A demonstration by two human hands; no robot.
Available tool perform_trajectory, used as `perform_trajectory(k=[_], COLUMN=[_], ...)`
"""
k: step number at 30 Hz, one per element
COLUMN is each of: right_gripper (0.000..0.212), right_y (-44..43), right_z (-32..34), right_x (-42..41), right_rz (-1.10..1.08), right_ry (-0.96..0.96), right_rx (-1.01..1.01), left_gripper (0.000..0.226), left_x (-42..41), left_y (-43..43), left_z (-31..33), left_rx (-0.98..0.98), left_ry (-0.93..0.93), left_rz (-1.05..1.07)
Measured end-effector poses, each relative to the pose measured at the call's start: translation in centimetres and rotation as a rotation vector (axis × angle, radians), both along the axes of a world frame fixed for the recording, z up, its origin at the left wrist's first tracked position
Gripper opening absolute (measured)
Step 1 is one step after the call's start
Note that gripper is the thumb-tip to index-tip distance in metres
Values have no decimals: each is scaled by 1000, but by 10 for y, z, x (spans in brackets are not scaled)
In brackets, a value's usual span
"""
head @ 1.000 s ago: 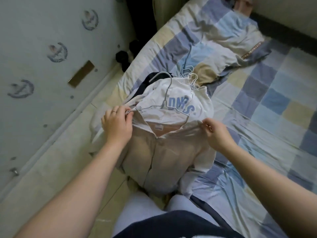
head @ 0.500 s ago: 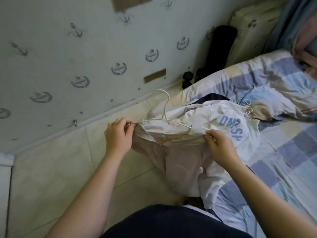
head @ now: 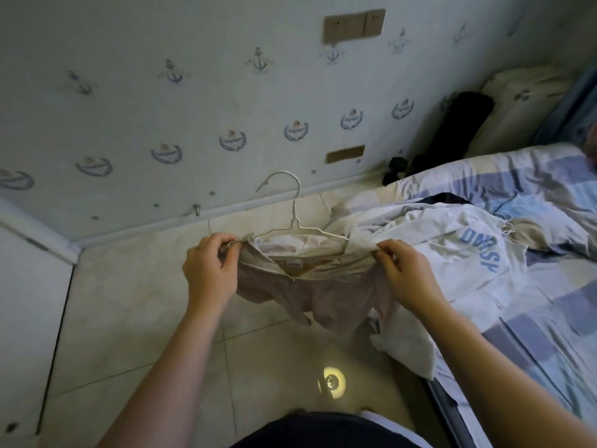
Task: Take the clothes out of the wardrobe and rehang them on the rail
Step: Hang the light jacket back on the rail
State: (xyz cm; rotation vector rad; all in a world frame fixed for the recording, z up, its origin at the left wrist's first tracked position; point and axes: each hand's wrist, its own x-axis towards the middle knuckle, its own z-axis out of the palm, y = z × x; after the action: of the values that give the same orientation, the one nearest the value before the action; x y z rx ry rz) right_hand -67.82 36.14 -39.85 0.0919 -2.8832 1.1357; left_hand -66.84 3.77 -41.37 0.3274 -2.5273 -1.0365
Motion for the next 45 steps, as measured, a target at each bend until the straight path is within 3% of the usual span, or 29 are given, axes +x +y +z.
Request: perform_trajectory(k=[13,32,45], right_gripper=[17,7,14], right_y=[-76,-195,-382], right_z=[93,373,512], right_x=[73,227,353], right_rz=[292,574,853], right_ry=[242,1005,1023], right_rx=[83,-188,-453], left_gripper=[12,9,7], left_x=[149,404,577], left_y=[-67,-153,-305], left_z=[79,391,537], left_rx=[-22,-531,-726], left_ry=[250,826,943], left_rz=[207,409,595])
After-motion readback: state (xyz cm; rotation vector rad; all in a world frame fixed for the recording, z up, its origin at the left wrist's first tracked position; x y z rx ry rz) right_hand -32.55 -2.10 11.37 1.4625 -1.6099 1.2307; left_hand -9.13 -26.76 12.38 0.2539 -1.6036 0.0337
